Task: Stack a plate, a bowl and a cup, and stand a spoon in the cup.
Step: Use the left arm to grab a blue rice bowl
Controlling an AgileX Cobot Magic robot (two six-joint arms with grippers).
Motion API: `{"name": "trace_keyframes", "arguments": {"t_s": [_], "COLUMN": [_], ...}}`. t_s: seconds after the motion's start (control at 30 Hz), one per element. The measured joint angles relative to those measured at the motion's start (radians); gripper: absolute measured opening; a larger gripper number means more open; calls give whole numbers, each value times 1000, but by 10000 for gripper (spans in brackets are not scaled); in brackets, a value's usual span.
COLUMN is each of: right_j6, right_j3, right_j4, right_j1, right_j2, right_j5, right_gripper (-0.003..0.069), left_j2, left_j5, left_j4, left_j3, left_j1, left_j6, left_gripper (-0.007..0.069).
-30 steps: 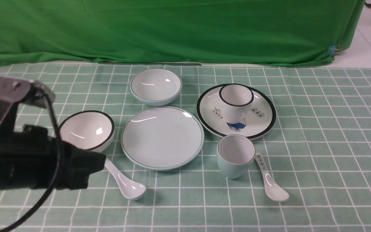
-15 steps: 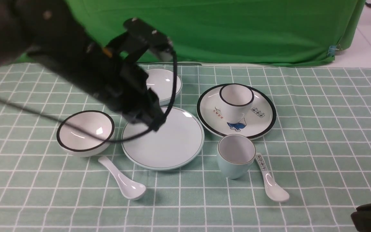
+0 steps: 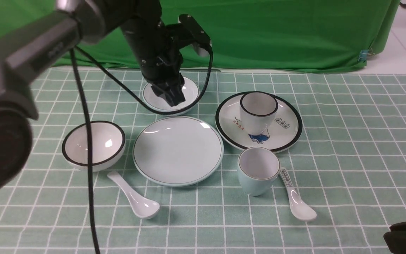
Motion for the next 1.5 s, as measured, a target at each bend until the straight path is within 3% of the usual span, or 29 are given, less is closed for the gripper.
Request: {"name": "trace_keyframes", "arguments": {"t_s": [0.13,0.3,0.7,1.1,1.5], "right_j6": [3,4,5,7,7], "right_j3": [0,0,0,0,0], "right_j4": [1,12,17,19,19], "right_j1": [0,0,1,1,1], "right_j2": [0,0,0,0,0], "right_j5": [17,23,20,20,20], "right_gripper": [127,136,141,143,143], "left_j2": [64,104,176,188,188], "left_j5": [-44,-108,-175,-228,-230], "left_j4": [0,18,24,25,21], "left_j3": [-35,-35,-35,-35,-35], "left_j1": [18,21,21,21,21], "left_j6": [41,84,103,104,105], "left_gripper": [300,388,323,306,185]}}
